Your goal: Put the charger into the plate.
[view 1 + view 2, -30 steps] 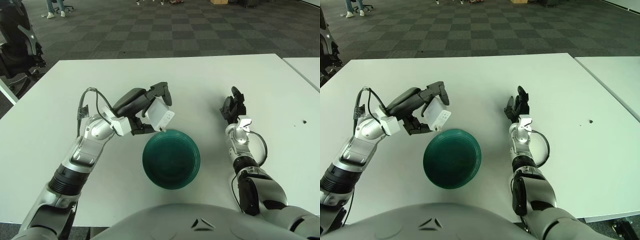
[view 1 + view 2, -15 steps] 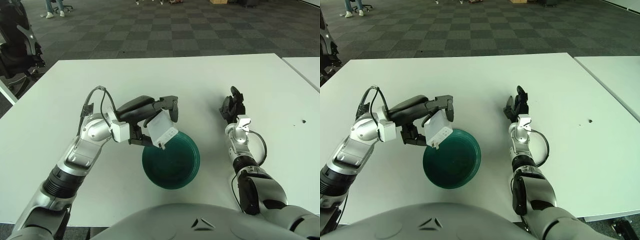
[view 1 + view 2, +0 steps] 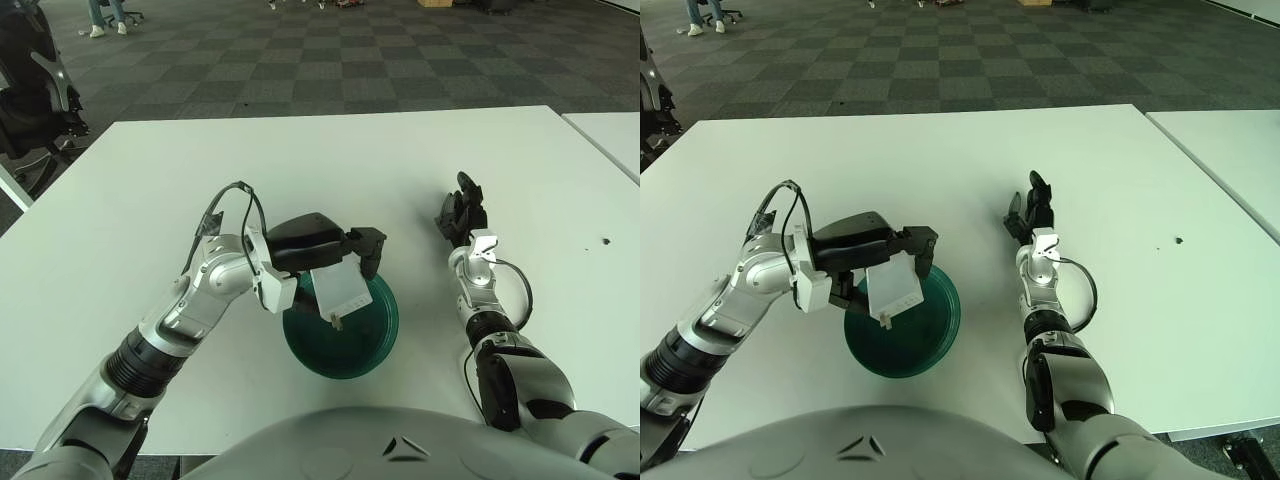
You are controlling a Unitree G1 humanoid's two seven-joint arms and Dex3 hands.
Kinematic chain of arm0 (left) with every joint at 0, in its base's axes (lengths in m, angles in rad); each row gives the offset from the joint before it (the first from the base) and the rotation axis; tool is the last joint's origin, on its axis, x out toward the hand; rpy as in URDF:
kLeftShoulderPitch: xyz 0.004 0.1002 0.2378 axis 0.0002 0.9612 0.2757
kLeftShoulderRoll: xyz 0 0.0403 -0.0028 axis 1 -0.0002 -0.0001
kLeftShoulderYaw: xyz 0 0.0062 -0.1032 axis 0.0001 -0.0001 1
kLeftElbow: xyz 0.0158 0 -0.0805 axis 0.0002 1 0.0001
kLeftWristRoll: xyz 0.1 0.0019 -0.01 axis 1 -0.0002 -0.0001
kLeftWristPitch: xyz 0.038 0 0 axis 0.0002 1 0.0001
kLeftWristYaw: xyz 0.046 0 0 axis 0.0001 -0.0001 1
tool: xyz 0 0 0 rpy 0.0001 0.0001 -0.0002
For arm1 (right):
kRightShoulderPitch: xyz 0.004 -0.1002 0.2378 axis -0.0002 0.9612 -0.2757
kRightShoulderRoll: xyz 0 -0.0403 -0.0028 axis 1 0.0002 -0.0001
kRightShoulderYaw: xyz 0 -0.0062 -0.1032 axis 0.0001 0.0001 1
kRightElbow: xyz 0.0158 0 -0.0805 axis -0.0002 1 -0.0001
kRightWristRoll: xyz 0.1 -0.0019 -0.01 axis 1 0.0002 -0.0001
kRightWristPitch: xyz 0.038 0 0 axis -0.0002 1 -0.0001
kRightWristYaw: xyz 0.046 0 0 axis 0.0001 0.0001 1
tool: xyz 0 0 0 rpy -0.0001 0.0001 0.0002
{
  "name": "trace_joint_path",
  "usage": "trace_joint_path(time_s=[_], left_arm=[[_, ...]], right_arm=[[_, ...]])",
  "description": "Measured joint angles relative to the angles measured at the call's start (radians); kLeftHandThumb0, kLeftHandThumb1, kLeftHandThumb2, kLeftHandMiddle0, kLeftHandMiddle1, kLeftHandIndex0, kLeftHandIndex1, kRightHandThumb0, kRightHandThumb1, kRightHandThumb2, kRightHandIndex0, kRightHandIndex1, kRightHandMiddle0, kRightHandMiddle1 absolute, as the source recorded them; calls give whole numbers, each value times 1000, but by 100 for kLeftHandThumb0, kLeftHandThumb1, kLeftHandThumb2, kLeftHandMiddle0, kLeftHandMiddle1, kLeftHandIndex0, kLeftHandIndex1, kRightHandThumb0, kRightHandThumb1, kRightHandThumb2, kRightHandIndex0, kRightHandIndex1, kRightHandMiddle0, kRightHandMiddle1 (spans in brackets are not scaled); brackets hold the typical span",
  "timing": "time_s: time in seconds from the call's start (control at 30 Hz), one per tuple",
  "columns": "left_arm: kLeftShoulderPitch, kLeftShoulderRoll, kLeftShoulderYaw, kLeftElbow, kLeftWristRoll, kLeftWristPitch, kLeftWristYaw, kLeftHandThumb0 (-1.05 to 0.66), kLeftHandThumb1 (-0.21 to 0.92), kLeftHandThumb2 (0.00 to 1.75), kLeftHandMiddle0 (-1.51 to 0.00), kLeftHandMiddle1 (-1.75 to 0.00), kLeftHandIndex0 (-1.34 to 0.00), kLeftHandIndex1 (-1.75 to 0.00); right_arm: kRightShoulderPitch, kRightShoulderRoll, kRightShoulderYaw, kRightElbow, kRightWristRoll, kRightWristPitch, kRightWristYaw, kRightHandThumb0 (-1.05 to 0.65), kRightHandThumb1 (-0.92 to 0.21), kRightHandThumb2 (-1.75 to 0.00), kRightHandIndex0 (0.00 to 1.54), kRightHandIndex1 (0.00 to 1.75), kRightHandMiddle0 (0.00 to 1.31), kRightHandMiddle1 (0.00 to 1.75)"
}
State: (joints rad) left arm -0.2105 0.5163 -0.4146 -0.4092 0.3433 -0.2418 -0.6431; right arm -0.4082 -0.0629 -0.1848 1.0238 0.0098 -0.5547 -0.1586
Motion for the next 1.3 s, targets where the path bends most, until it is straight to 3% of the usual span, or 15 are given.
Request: trace_joint_path(time_s=[0.3,0.57,0.87,1.1,1.17,1.2,1.3], left_arm=[[-47,1,-43,64,95,-46,-13,-50,25,139,-113,-175,-66,-175],[-147,-21,-114,201,217,-142,-11,-48,30,134,-119,-175,-62,-175],[-245,-33,-157,268,239,-195,-64,-45,41,106,-115,-175,-66,-155],[-299,-33,-170,273,238,-200,-136,-45,43,101,-114,-175,-67,-151],[-308,-33,-171,273,237,-200,-153,-45,43,102,-114,-175,-65,-154],[-312,-32,-173,273,235,-199,-163,-43,52,94,-110,-175,-57,-158],[-322,-32,-178,273,227,-187,-211,-41,58,88,-105,-175,-49,-162]], right_arm=[[0,-5,32,3,-35,1,-30,-82,-92,-88,1,0,0,26],[-3,-2,65,5,-81,8,-106,-81,-92,-87,0,0,0,35],[-6,5,78,4,-97,19,-142,-88,-92,-86,0,0,0,27],[-7,14,75,4,-93,19,-142,-91,-92,-87,0,0,0,25],[-7,15,75,3,-93,19,-144,-92,-92,-87,0,0,0,25],[-7,16,74,2,-93,19,-144,-92,-92,-88,0,0,0,26],[-7,18,73,0,-93,19,-145,-93,-92,-88,0,0,0,26]])
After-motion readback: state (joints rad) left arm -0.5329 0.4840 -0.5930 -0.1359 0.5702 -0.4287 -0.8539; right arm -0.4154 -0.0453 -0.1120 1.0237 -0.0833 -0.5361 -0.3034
